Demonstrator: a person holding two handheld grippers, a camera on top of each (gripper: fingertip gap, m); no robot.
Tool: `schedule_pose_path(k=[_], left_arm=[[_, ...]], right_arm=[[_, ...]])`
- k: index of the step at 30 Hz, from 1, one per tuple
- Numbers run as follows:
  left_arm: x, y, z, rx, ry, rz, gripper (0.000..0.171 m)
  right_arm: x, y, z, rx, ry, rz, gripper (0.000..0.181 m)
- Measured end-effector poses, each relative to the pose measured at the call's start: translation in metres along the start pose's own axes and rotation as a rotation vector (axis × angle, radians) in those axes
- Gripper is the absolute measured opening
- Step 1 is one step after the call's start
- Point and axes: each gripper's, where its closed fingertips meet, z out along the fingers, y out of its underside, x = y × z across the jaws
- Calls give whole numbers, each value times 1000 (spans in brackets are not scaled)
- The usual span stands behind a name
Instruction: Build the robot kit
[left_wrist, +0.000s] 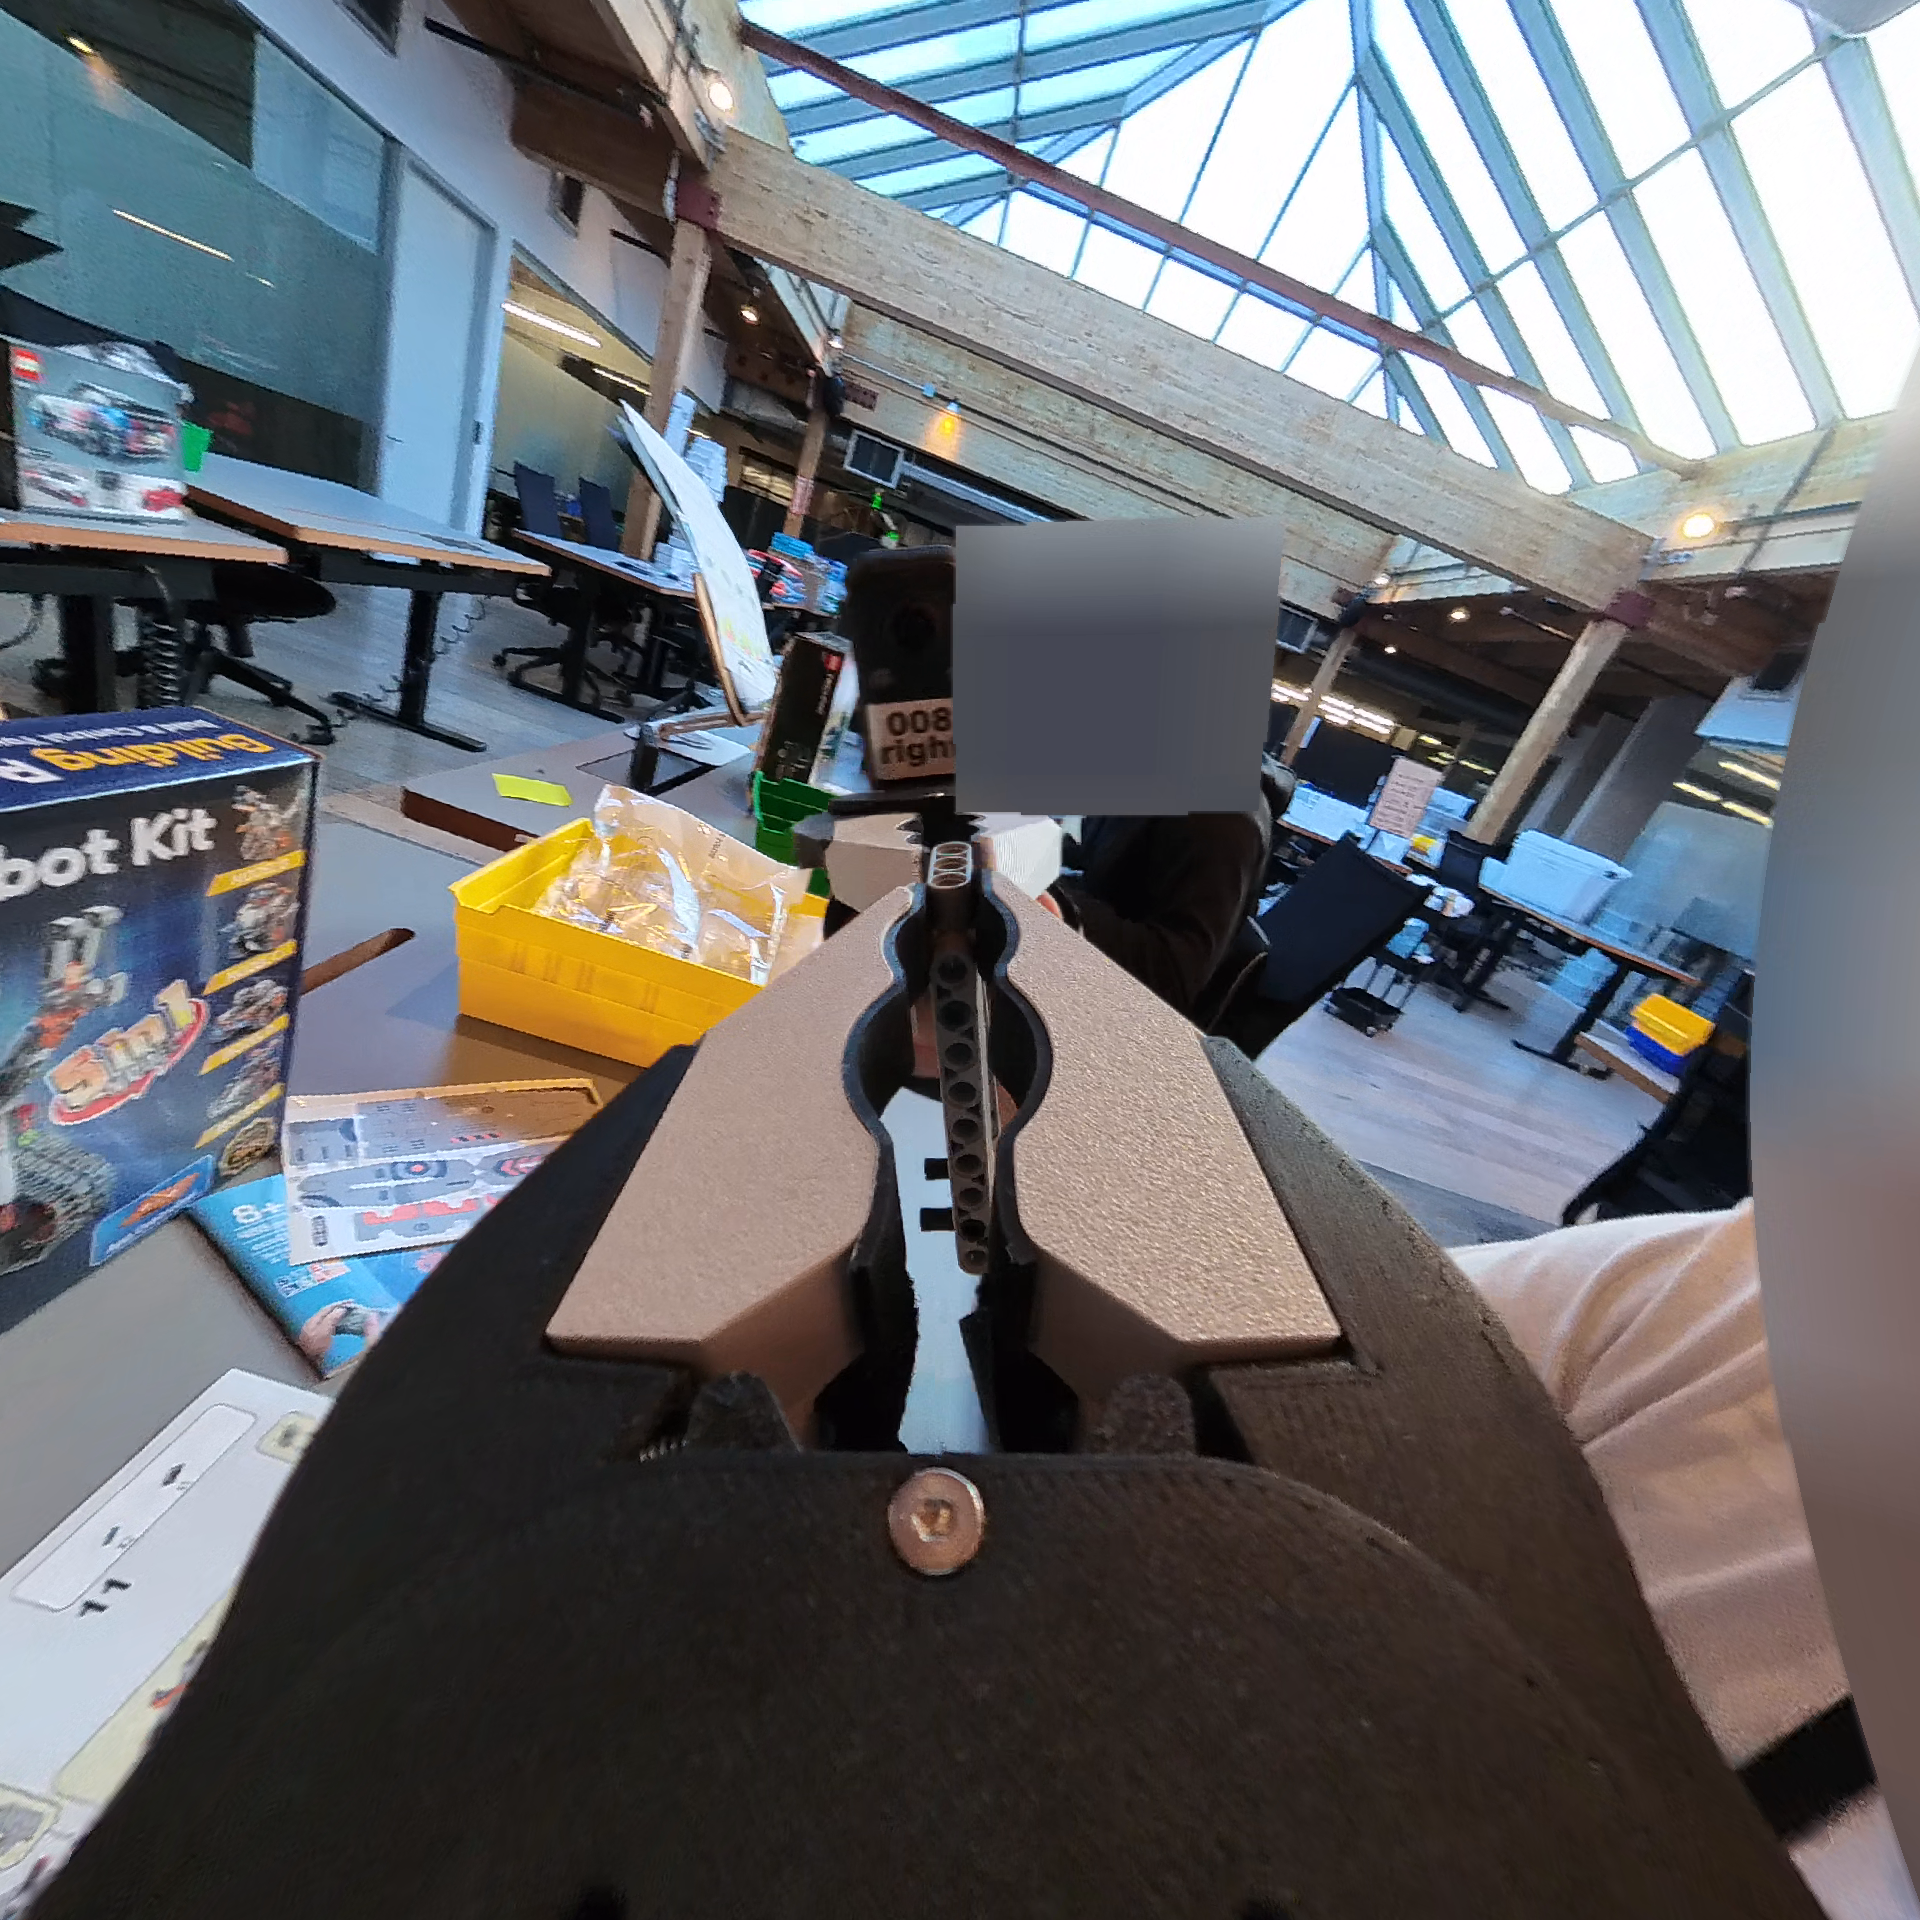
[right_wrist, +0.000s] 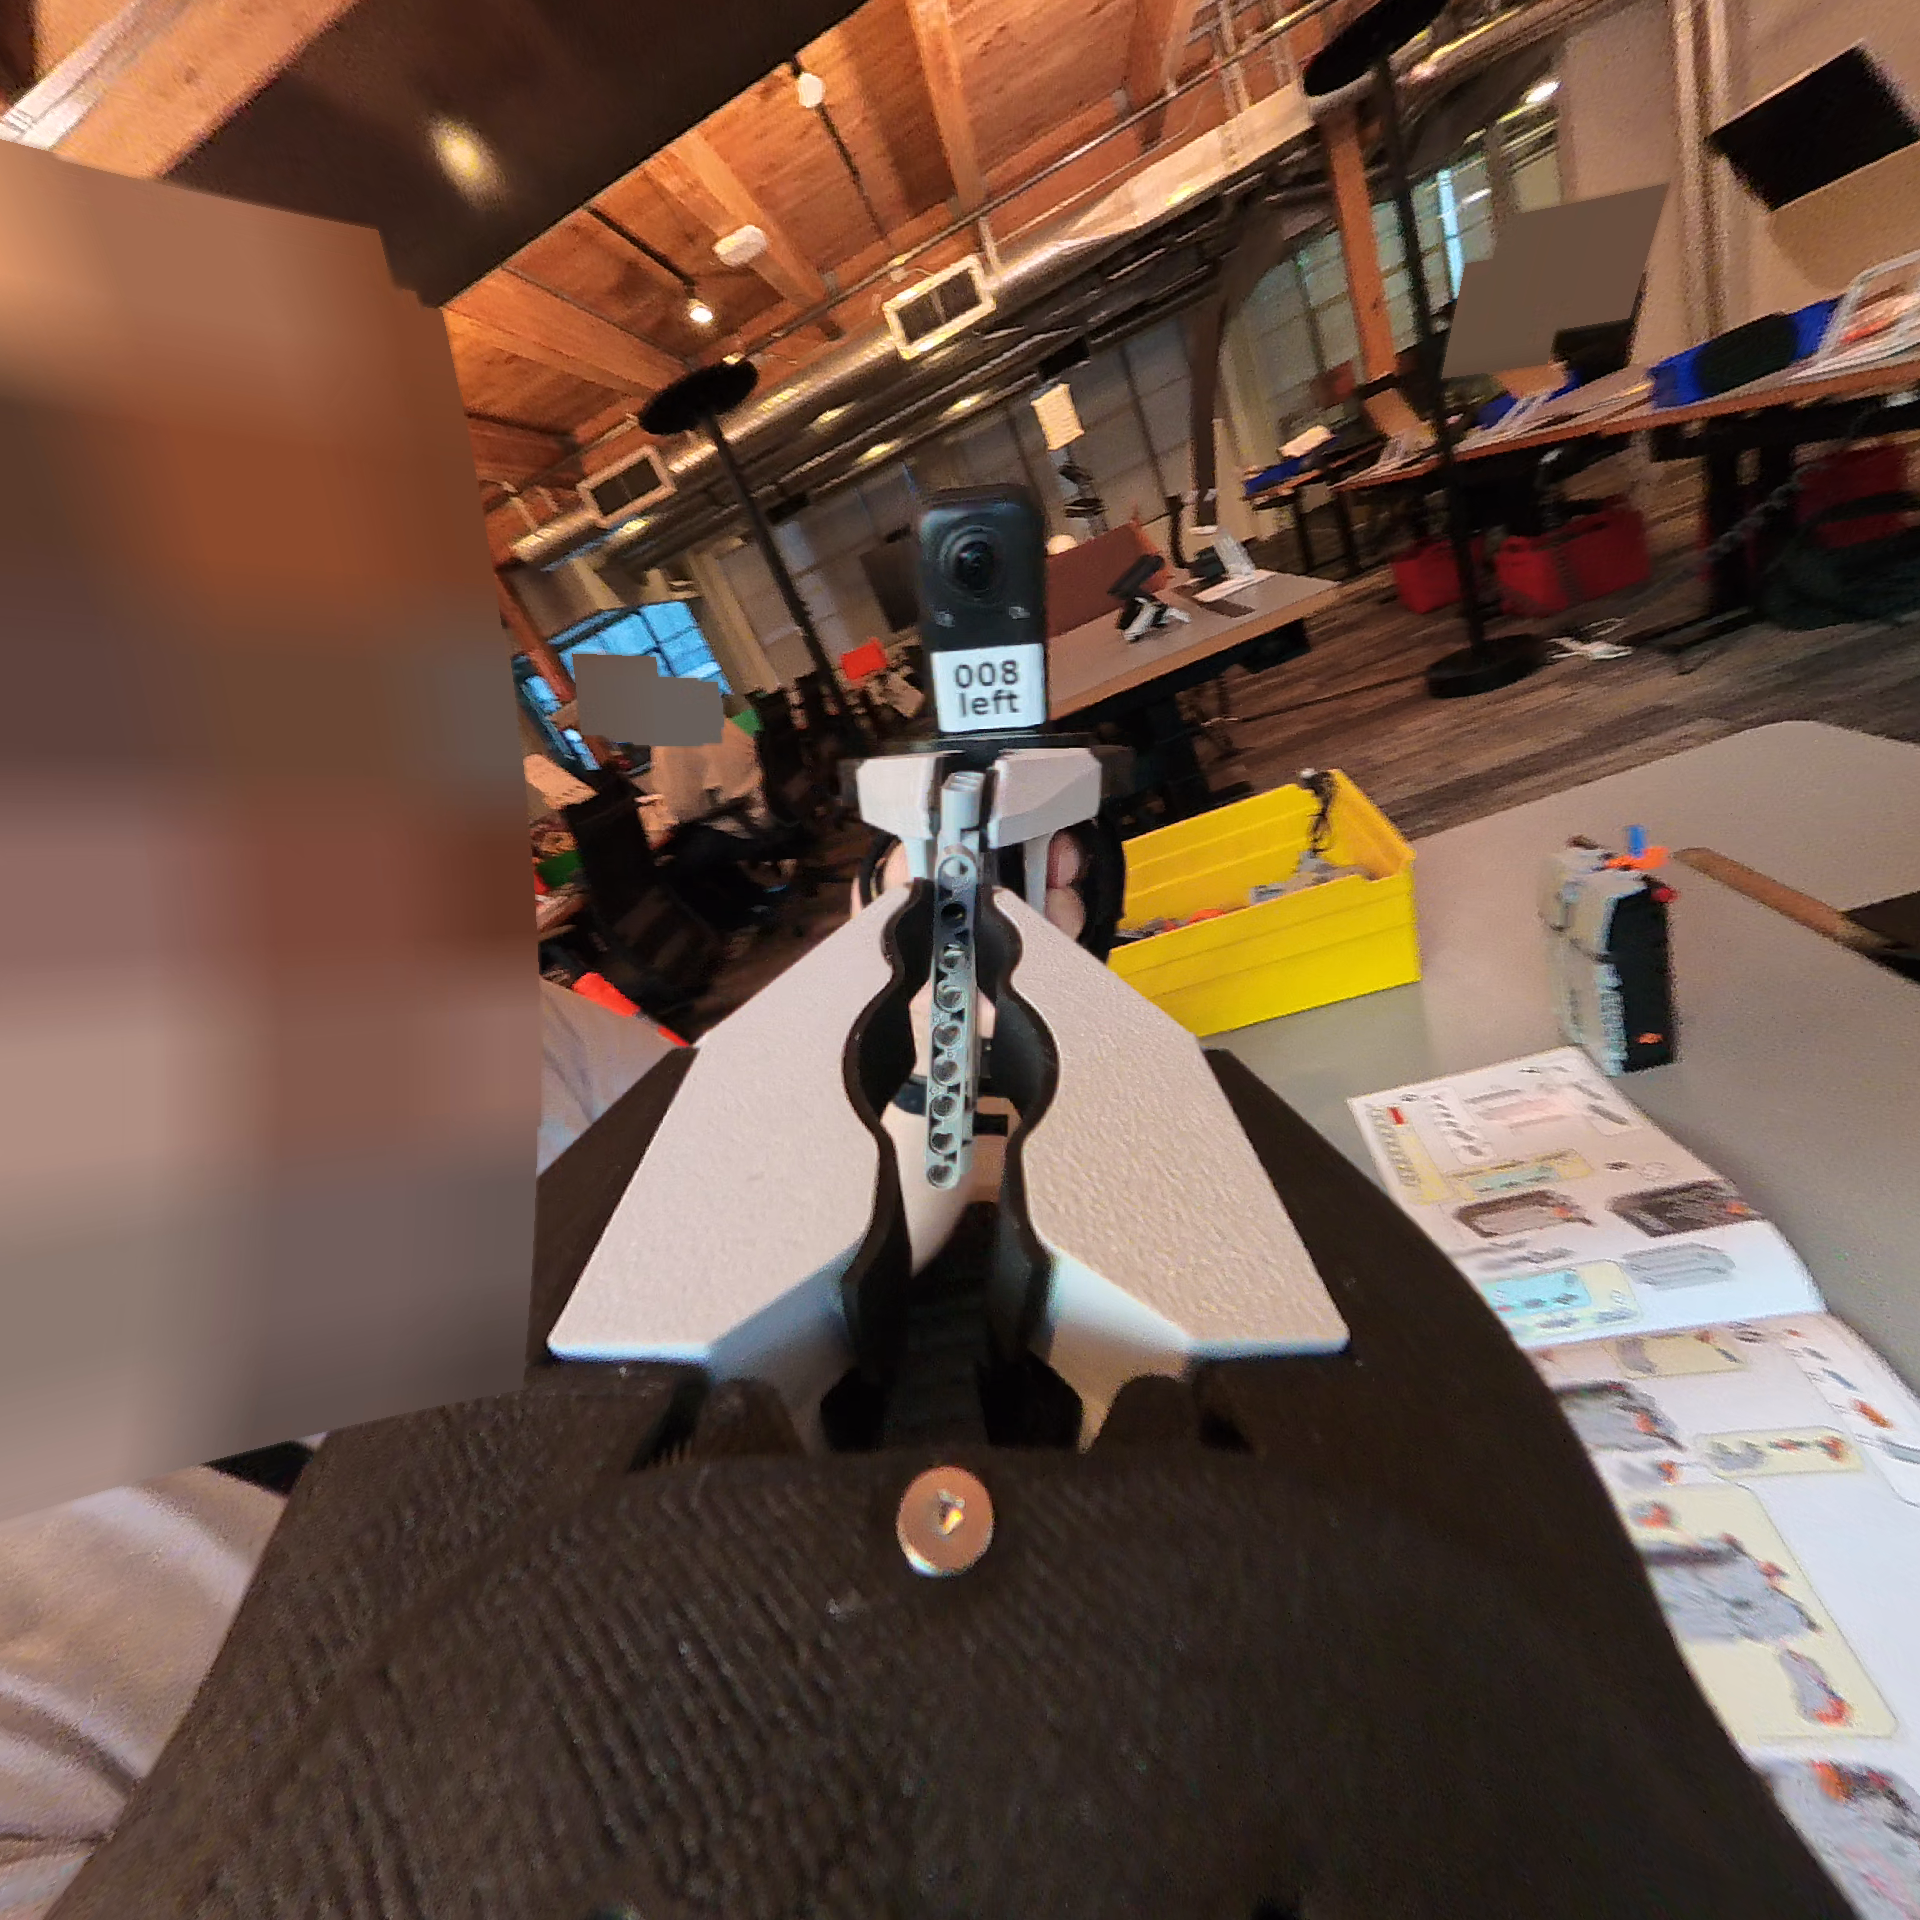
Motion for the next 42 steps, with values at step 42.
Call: schedule_pose_path(k=[42], left_arm=[[-13, -4, -1, 56, -14, -10, 5]], right_arm=[[13, 3, 10, -23, 150, -109, 7]])
